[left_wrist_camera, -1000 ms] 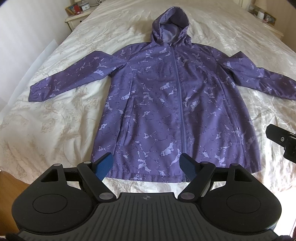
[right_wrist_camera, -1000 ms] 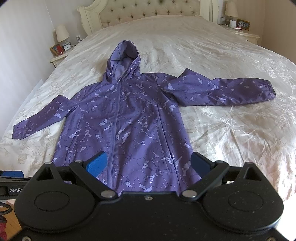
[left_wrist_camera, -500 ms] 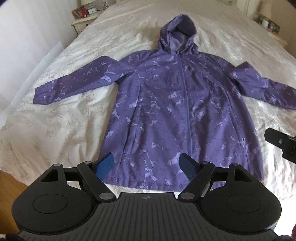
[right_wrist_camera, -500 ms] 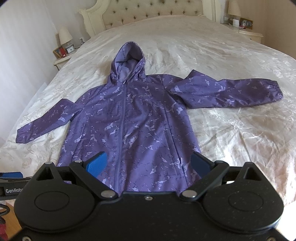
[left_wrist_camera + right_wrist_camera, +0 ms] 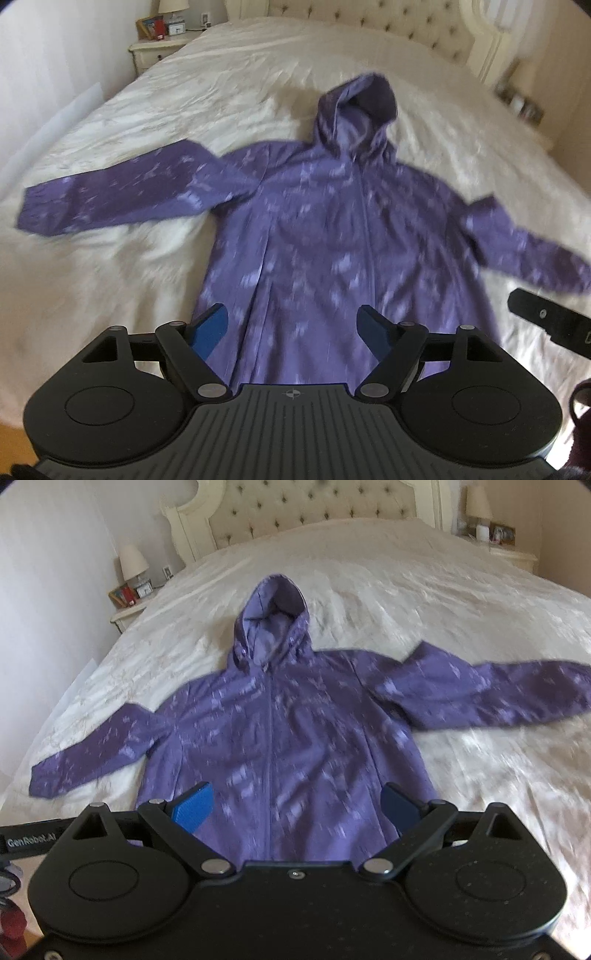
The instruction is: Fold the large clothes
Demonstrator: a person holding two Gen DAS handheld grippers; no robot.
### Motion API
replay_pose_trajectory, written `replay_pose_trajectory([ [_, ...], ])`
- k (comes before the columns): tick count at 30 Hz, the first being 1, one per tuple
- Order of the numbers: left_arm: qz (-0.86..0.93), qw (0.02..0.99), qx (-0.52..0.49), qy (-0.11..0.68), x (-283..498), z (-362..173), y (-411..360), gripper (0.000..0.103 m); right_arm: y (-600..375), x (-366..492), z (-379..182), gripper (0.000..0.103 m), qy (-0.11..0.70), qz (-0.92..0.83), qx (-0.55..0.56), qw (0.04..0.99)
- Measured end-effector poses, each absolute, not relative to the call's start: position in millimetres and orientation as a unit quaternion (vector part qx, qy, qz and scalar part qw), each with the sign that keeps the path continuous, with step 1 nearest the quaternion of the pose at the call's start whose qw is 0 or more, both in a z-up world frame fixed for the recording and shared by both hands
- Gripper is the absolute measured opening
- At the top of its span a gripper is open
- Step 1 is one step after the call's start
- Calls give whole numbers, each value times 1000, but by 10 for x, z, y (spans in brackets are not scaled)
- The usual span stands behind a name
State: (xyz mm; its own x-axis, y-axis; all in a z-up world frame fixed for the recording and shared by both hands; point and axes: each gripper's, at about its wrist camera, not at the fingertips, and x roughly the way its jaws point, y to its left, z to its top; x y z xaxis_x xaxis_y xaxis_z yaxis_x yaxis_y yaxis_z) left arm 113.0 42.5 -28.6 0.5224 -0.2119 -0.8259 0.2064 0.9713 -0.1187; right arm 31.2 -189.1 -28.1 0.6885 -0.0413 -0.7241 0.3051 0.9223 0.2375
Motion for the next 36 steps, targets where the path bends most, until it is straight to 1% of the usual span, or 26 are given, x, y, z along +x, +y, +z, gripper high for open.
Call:
replay_pose_trajectory([
  [5, -148, 869, -57, 469, 1684, -531, 783, 76, -1775, 855, -375, 96, 377, -86, 158, 909],
  [8, -105, 872, -65, 475, 1990, -708, 1109, 77, -1663, 1174, -446, 93, 381, -76, 148, 910],
  [13, -36, 875, -105, 471, 2396, -956, 1908, 77, -1452, 1666, -549, 92, 394, -56, 147, 906],
  [21, 98, 865, -123, 476, 2801, -1263, 3001, 78, -1115, 2253, -707, 92, 417, -15, 127, 900],
  [27, 121, 856, -154, 479, 2995, -1588, 3322, 77, -917, 2517, -847, 91, 438, 2, 114, 892],
  [31, 118, 864, -170, 458, 3161, -1670, 3452, 77, -811, 2682, -929, 91, 448, 6, 99, 889],
  [34, 125, 858, -212, 450, 3271, -1712, 3567, 76, -762, 2822, -1003, 91, 455, 7, 98, 885],
  [35, 126, 855, -233, 445, 3270, -1712, 3617, 74, -749, 2865, -1025, 91, 456, 7, 99, 885],
  [36, 125, 854, -256, 436, 3263, -1711, 3676, 58, -735, 2912, -1050, 91, 457, 7, 99, 884],
])
